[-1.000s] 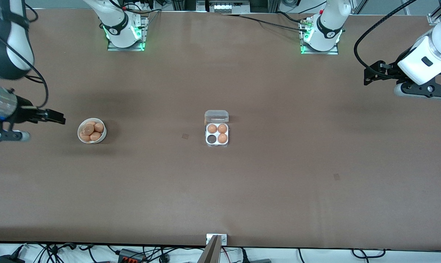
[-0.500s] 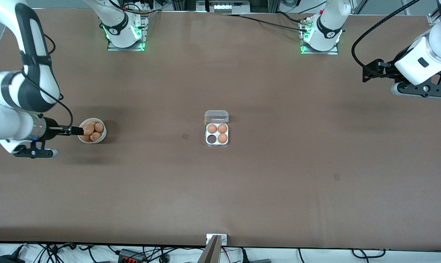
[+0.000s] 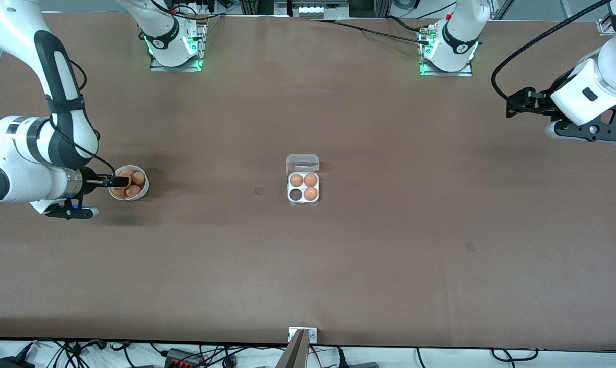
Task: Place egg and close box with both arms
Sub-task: 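Lower the right gripper into the bowl and grasp one egg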
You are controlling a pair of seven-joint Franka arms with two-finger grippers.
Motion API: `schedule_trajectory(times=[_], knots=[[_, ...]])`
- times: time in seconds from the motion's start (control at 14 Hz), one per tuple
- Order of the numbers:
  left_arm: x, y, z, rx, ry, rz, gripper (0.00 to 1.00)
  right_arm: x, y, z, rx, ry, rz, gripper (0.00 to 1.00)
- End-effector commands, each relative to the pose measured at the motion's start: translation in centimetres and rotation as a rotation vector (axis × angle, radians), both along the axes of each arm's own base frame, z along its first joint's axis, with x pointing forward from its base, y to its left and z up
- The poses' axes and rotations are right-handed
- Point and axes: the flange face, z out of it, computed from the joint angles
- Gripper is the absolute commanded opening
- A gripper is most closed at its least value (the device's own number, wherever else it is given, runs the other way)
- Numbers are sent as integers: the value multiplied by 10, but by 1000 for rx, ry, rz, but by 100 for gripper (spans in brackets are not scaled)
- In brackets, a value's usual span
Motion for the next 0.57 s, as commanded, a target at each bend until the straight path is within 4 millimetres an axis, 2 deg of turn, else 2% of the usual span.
schedule_trajectory(times=[0.0, 0.07, 0.36, 0.5], knots=[[5, -5, 4, 3, 4, -17, 100, 0, -3, -12, 12, 3, -4, 100], [7, -5, 1, 5, 8, -18, 100, 0, -4, -23, 12, 12, -5, 100], [9, -6, 7, 1, -5, -18, 100, -2, -12, -42, 12, 25, -16, 97], [15, -6, -3, 2, 13, -19, 100, -3, -15, -48, 13, 34, -23, 97]])
